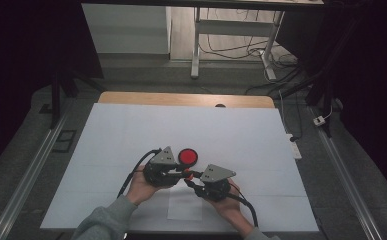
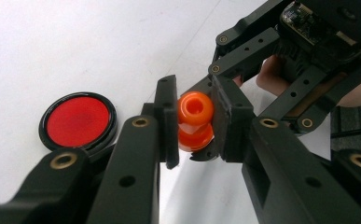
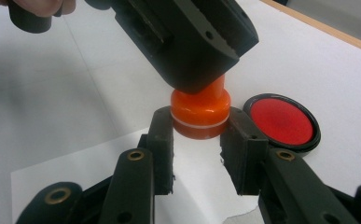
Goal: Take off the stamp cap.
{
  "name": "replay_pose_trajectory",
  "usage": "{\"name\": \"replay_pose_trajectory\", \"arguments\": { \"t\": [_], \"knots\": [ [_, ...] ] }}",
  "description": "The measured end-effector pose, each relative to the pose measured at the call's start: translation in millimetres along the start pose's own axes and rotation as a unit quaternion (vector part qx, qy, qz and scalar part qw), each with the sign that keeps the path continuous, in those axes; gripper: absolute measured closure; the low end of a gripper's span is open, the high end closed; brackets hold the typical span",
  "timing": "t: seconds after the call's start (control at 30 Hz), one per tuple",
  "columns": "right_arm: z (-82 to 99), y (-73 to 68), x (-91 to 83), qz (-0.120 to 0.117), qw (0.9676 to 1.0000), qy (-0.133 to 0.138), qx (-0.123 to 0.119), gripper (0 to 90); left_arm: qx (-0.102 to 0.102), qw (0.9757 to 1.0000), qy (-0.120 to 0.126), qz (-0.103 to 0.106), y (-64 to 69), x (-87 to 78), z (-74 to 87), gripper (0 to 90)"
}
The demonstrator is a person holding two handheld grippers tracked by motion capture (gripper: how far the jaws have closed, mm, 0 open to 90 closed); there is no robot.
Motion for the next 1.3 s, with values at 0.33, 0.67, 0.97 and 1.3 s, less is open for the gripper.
{"name": "replay_pose_trajectory", "arguments": {
  "t": [0.33, 0.67, 0.97, 1.3],
  "knots": [
    [-0.2, 1.1, -0.9, -0.009, 0.9998, 0.017, 0.011, 64.9, -0.009, 0.9999, 0.005, 0.005, -1.0, -1.4, -0.6, 72.7],
    [-0.6, 1.1, -2.2, -0.01, 0.9997, 0.019, 0.007, 64.9, -0.013, 0.9998, 0.009, 0.008, -1.5, -2.6, -1.0, 72.7],
    [-0.9, 0.7, -3.0, -0.01, 0.9998, 0.02, 0.004, 64.9, -0.013, 0.9998, 0.01, 0.008, -1.5, -3.4, -1.3, 72.8],
    [-1.2, 0.6, -3.4, -0.011, 0.9996, 0.024, 0.004, 65.0, -0.014, 0.9998, 0.011, 0.008, -1.4, -4.1, -1.6, 72.8]
  ]
}}
Point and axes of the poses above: each handheld gripper's, and its own axes: x roughly forward along the jaws, z roughly out of its underside, y roughly to its right, the point moved 3 cm from there along x, roughly forward along the jaws, and after that the axes turned 14 degrees about -z, right-handed, at the moved point
